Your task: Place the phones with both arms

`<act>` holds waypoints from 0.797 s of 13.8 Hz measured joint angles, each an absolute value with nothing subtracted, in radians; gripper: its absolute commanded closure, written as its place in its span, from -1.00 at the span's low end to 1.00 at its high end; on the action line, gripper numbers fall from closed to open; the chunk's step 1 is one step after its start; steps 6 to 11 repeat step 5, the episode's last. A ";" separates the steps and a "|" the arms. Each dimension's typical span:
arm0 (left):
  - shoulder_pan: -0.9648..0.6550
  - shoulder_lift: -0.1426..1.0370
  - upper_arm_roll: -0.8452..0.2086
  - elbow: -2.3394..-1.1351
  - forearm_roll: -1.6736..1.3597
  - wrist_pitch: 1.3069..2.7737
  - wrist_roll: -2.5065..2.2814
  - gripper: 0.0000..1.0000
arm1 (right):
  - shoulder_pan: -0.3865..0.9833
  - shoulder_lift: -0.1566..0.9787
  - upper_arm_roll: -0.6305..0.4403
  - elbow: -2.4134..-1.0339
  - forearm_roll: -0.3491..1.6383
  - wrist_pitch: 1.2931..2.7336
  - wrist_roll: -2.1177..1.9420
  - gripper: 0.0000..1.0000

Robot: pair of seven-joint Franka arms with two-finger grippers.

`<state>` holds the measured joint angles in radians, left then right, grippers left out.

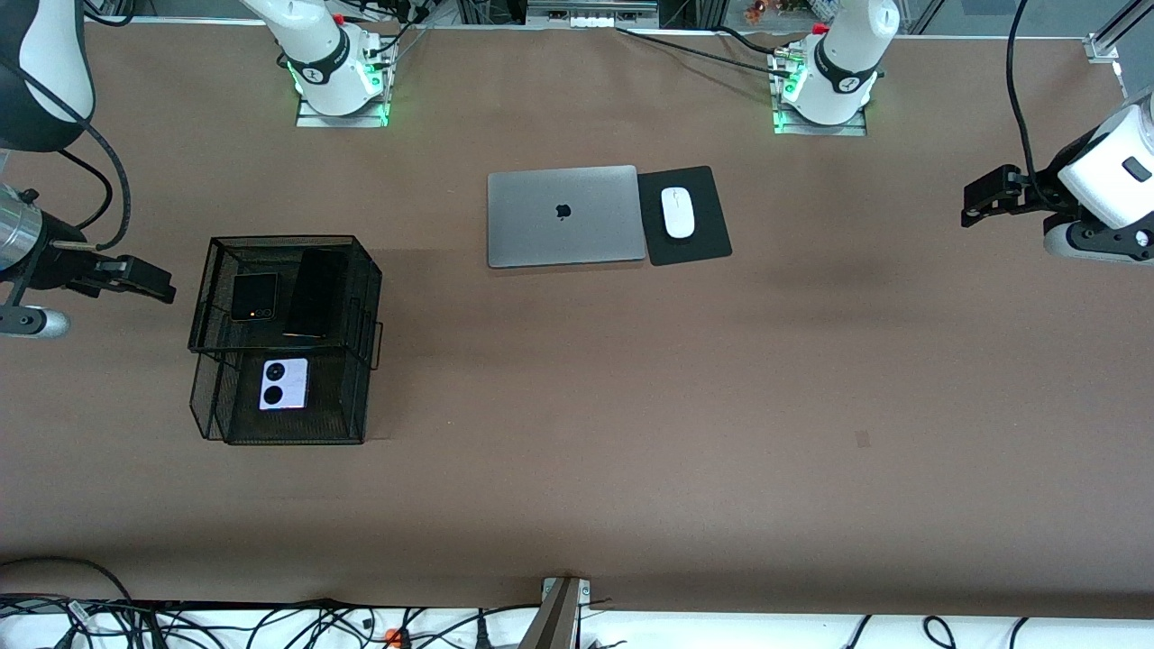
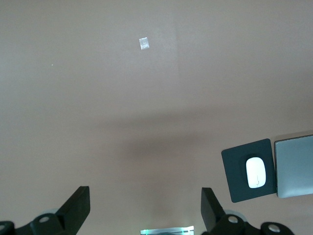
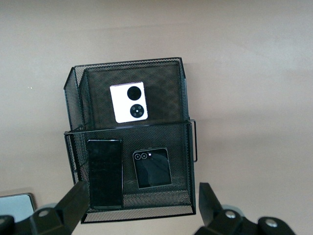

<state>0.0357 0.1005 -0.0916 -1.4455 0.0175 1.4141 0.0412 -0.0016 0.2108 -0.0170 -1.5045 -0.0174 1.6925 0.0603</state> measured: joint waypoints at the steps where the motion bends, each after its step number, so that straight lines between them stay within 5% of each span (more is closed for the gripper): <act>1: 0.036 0.100 -0.091 -1.445 0.018 1.414 0.041 -1.00 | -0.002 0.210 -0.017 -1.504 -0.010 1.695 0.064 -1.00; 11: 0.039 0.100 -0.090 -1.444 0.018 1.414 0.041 -1.00 | -0.002 0.196 -0.017 -1.501 0.032 1.694 0.108 -1.00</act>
